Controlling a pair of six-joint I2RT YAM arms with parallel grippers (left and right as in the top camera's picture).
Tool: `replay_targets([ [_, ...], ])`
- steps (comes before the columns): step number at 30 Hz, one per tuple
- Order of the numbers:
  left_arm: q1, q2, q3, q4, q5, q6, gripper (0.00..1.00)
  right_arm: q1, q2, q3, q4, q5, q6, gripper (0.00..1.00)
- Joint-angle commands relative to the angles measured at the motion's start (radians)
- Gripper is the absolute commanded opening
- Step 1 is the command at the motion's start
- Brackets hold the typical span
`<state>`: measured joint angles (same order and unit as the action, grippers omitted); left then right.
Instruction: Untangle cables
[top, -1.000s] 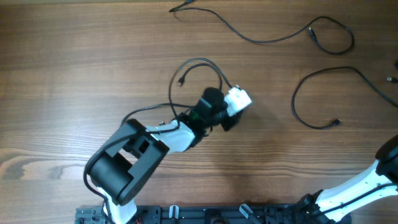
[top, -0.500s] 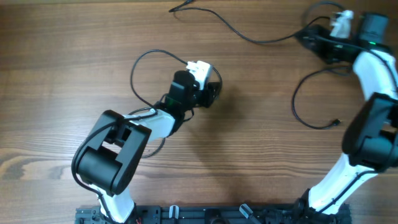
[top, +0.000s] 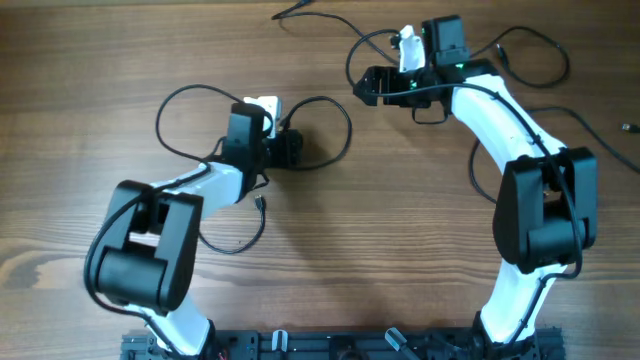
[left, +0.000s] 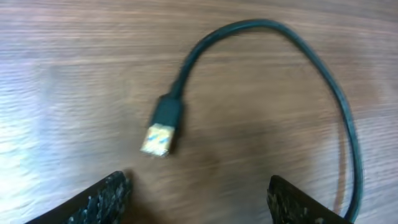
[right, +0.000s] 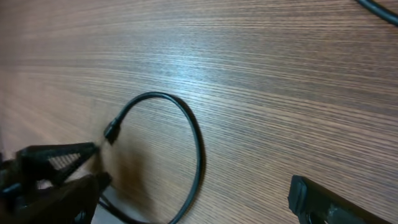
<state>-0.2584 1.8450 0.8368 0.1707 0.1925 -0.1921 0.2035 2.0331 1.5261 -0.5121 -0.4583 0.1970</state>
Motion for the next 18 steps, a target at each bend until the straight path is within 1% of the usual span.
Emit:
replay_targets([
  [1, 0.028, -0.115, -0.019, -0.058, 0.050, 0.058, 0.82, 0.028, 0.013, 0.003, 0.002, 0.069, -0.040, 0.99],
  [2, 0.028, -0.157, -0.019, -0.085, 0.050, 0.058, 0.85, 0.036, 0.023, 0.003, 0.000, 0.069, -0.045, 1.00],
  [3, 0.028, -0.191, -0.019, -0.115, 0.050, 0.058, 0.86, 0.043, 0.030, 0.003, -0.002, 0.069, -0.056, 1.00],
  [4, 0.028, -0.251, -0.019, -0.198, 0.050, 0.058, 0.86, 0.061, 0.058, 0.003, -0.008, 0.069, -0.082, 1.00],
  [5, 0.028, -0.269, -0.019, -0.232, 0.050, 0.058, 0.86, 0.067, 0.067, 0.003, -0.014, 0.069, -0.092, 1.00],
  [6, 0.028, -0.292, -0.019, -0.305, 0.050, 0.058, 0.85, 0.076, 0.080, 0.003, -0.021, 0.069, -0.093, 1.00],
  [9, 0.028, -0.312, -0.019, -0.505, 0.050, 0.057, 0.82, 0.080, 0.091, 0.003, -0.052, 0.063, -0.090, 1.00],
  [11, 0.028, -0.312, -0.019, -0.615, 0.011, 0.057, 0.83, 0.080, 0.091, 0.003, -0.088, -0.003, -0.088, 1.00],
  [12, 0.028, -0.312, -0.019, -0.649, -0.043, 0.057, 0.85, 0.080, 0.091, 0.003, -0.106, -0.040, -0.077, 1.00],
  [13, 0.028, -0.311, -0.019, -0.665, -0.104, 0.057, 0.88, 0.080, 0.092, 0.003, -0.136, -0.076, -0.027, 1.00],
  [14, 0.028, -0.311, -0.019, -0.669, -0.159, 0.057, 0.91, 0.081, 0.092, 0.003, -0.164, -0.100, -0.002, 1.00],
  [15, 0.028, -0.311, -0.019, -0.665, -0.196, 0.057, 0.92, 0.082, 0.092, 0.003, -0.196, -0.109, 0.020, 1.00],
  [18, 0.028, -0.311, -0.019, -0.652, -0.224, 0.057, 0.93, 0.082, 0.092, 0.003, -0.245, -0.119, 0.046, 1.00],
])
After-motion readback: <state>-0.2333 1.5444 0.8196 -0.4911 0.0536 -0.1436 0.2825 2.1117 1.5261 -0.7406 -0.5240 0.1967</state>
